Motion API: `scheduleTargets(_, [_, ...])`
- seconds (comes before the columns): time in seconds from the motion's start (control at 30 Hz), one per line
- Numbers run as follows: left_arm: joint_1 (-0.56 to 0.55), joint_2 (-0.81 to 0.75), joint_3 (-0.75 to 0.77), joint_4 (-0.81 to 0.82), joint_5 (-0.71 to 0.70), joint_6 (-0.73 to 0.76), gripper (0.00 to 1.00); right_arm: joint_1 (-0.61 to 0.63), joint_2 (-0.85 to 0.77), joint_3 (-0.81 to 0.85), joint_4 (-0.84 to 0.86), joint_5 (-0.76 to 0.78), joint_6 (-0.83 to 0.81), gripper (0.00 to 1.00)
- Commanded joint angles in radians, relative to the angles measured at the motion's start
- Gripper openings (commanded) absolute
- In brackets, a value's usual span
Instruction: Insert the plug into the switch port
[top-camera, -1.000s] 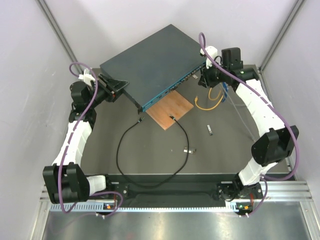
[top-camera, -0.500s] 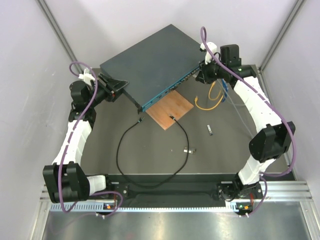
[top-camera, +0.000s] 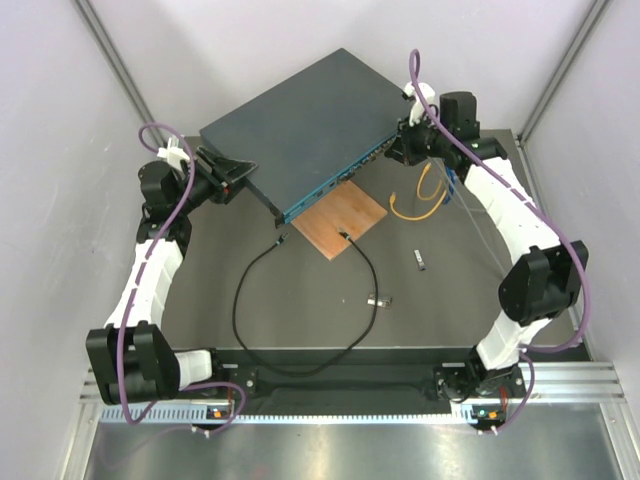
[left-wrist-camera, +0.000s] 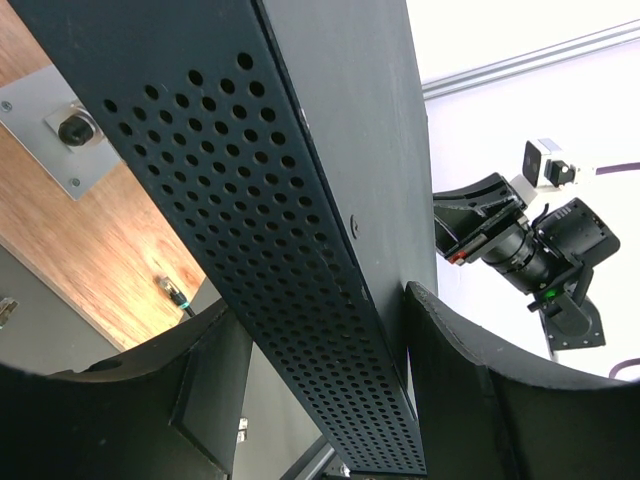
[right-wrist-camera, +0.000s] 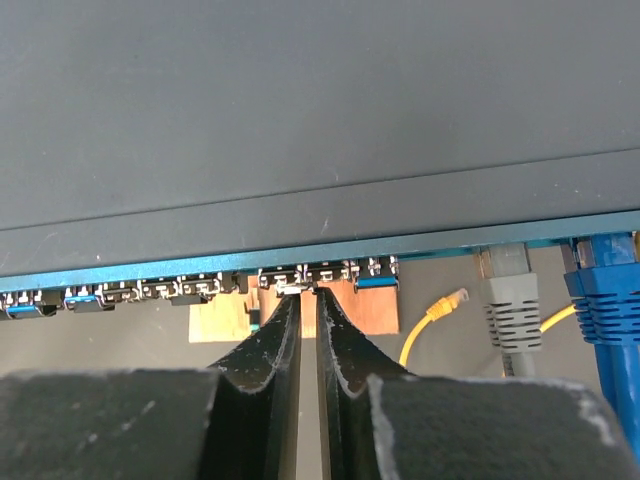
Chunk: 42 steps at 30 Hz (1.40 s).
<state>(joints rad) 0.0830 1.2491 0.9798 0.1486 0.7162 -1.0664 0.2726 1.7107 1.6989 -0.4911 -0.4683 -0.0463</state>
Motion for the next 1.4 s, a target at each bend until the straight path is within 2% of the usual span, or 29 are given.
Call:
scheduleTargets(0.0, [-0.009, 0.038, 0.031, 0.049, -0.037, 0.097, 0.00, 0.011, -0.049, -0.027, 0.224, 0.014, 0.040, 0.06])
scheduleTargets(0.33, [0.008, 0.049, 0.033, 0.034, -0.032, 0.106, 0.00, 0.020, -0.108, -0.160, 0.471, 0.046, 0.149, 0.02])
scheduleTargets(0.6, [0.009, 0.059, 0.030, 0.034, -0.037, 0.109, 0.00, 0.031, -0.080, -0.134, 0.539, 0.042, 0.195, 0.00])
scheduleTargets(0.97, [0.009, 0.065, 0.033, 0.014, -0.037, 0.137, 0.00, 0.063, -0.026, -0.030, 0.531, 0.065, 0.188, 0.00])
scheduleTargets(1.23, [0.009, 0.064, 0.036, 0.011, -0.029, 0.148, 0.00, 0.082, -0.017, -0.019, 0.502, 0.069, 0.152, 0.00])
scheduleTargets(1.33, [0.012, 0.061, 0.046, 0.019, -0.023, 0.149, 0.00, 0.080, -0.063, -0.071, 0.410, 0.063, 0.079, 0.08])
scheduleTargets(1.37, [0.014, 0.061, 0.051, 0.022, -0.020, 0.151, 0.00, 0.079, -0.103, -0.090, 0.389, 0.066, 0.028, 0.15])
